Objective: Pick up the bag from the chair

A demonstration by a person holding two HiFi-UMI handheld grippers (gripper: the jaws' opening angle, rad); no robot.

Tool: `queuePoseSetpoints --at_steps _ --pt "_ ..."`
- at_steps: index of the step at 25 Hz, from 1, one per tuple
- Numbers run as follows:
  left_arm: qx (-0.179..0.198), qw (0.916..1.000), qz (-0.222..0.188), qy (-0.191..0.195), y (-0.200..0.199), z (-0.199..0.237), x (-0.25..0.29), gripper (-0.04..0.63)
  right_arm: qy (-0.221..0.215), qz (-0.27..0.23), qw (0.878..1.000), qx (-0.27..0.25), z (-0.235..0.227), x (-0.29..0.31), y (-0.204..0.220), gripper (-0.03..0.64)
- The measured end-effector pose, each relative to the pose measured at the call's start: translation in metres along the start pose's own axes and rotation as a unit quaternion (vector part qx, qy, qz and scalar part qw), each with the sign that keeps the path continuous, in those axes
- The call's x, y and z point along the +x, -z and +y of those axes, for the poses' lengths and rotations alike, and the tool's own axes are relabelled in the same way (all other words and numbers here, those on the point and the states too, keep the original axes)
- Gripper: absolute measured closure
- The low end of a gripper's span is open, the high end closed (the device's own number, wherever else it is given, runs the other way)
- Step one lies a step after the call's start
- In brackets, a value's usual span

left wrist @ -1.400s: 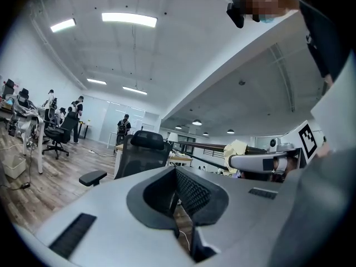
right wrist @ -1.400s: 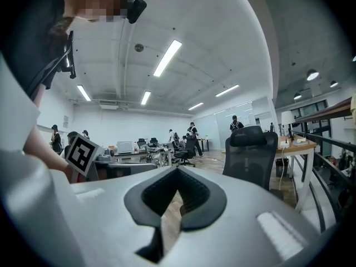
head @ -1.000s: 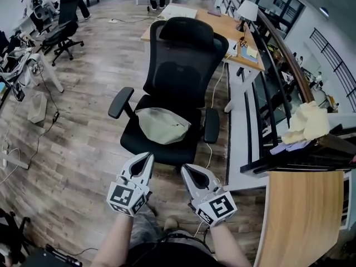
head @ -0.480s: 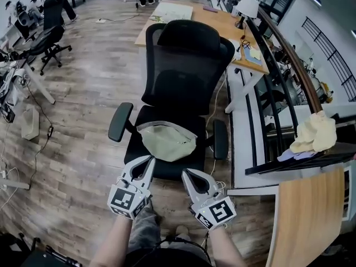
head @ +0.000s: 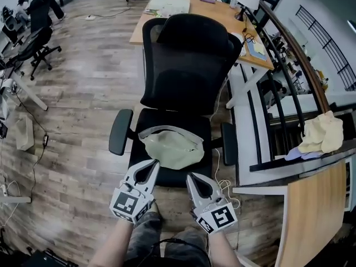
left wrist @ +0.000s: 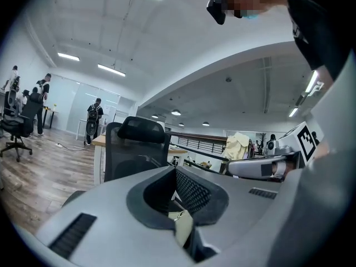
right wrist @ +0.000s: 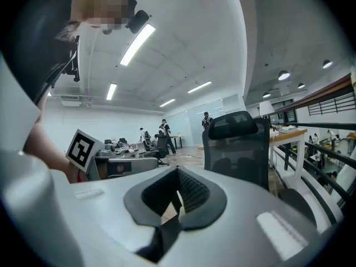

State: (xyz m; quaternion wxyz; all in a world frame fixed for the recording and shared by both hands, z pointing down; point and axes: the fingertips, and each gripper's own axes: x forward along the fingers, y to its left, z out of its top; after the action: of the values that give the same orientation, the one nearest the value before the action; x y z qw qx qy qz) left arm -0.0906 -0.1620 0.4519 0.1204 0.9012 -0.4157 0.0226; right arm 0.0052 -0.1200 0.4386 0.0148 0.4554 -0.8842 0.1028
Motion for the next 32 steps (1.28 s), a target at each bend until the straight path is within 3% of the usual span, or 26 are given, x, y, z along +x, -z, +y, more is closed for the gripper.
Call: queuePoseSetpoints --at_steps 6,15,25,26,29,32 --pt "-0.014 0.9998 0.009 0.006 0.023 0.011 0.012 0.597 0.034 0.019 0.999 0.013 -0.017 0.009 0.032 0.609" --pt "-0.050 0.9977 0.035 -0.031 0.078 0.042 0.027 0.597 0.088 0.049 0.994 0.046 -0.057 0.029 0.106 0.609" --pt "-0.084 0.9911 0.066 -0.080 0.143 0.085 0.040 0.588 0.201 0.092 0.975 0.031 -0.130 0.042 0.168 0.607" --pt "-0.087 0.9904 0.070 -0.081 0.148 0.085 0.041 0.588 0.213 0.097 0.972 0.035 -0.136 0.039 0.172 0.535" --pt "-0.088 0.9894 0.081 -0.082 0.161 0.088 0.044 0.584 0.258 0.100 0.959 0.067 -0.153 0.031 0.185 0.510" --pt "-0.093 0.9873 0.090 -0.092 0.175 0.095 0.046 0.576 0.292 0.103 0.942 0.131 -0.169 0.025 0.206 0.413"
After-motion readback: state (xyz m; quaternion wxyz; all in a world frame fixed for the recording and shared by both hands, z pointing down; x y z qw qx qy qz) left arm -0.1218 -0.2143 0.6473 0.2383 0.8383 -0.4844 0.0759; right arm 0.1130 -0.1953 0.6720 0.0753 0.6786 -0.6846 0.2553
